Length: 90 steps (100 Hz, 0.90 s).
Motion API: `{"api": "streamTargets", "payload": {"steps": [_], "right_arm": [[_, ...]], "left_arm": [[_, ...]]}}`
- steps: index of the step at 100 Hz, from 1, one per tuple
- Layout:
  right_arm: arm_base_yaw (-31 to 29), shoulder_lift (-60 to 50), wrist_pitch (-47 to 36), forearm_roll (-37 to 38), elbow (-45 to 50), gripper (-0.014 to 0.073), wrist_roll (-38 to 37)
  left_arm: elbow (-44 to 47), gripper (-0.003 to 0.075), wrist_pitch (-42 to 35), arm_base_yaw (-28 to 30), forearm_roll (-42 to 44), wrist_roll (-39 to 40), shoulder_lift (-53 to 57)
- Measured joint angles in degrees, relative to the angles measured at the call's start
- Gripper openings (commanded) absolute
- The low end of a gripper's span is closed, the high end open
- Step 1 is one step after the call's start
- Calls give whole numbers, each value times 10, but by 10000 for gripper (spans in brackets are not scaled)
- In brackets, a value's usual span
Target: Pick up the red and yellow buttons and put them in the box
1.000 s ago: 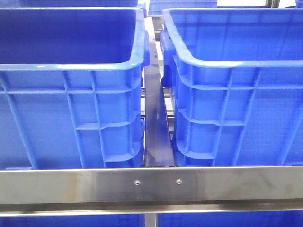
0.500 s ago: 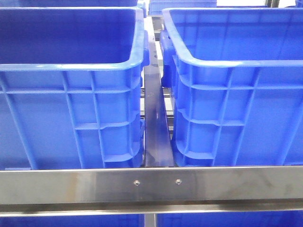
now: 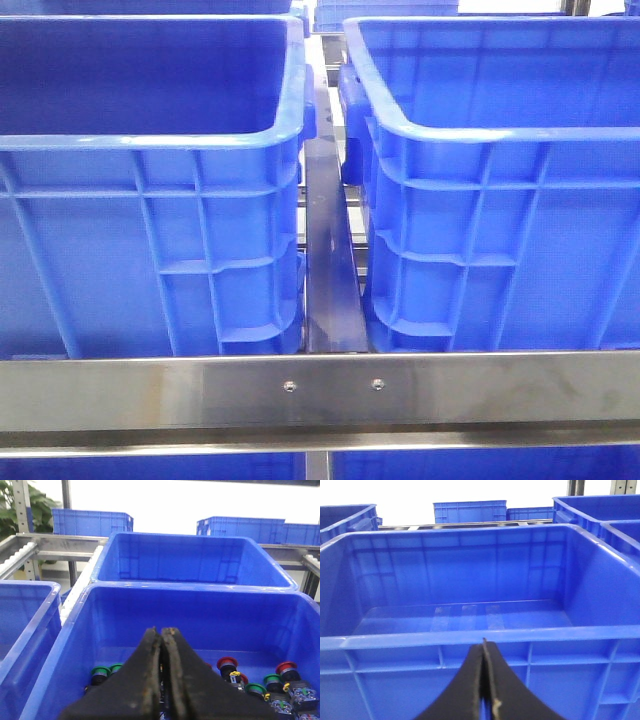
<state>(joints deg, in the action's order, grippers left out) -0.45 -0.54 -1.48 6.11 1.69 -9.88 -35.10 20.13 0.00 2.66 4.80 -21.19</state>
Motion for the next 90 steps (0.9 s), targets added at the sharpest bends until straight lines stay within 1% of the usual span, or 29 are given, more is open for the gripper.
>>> {"api": "streamTargets", "payload": {"steps": [12,23,41,46,51,58,65,70,72,79,84,90], "right_arm": [[0,0,0,0,0,-71,0],[0,0,0,0,0,-71,0],[0,0,0,0,0,-71,0],[0,0,0,0,0,-71,0],[0,0,0,0,0,-71,0],[0,0,0,0,0,-71,0],[0,0,0,0,0,-71,0],[0,0,0,0,0,-71,0],[0,0,0,0,0,-71,0],[0,0,0,0,0,-71,0],[0,0,0,0,0,-71,0],[0,0,0,0,0,-71,0]], "left_arm": [[-51,-20,28,0,0,0,-61],[-82,-20,37,0,0,0,-113],[-131,-17,92,0,1,0,-192],[-145,-6,112,0,1,0,-213],[-161,24,133,0,2,0,-235],[-178,104,158,0,2,-7,-263],[-193,214,179,0,3,-21,-290],[-201,322,189,0,3,-33,-307],[-204,351,192,0,3,-35,-314],[-211,505,195,0,3,-43,-335],[-214,575,197,0,3,-48,-349],[-216,609,202,0,3,-48,-368]]}}
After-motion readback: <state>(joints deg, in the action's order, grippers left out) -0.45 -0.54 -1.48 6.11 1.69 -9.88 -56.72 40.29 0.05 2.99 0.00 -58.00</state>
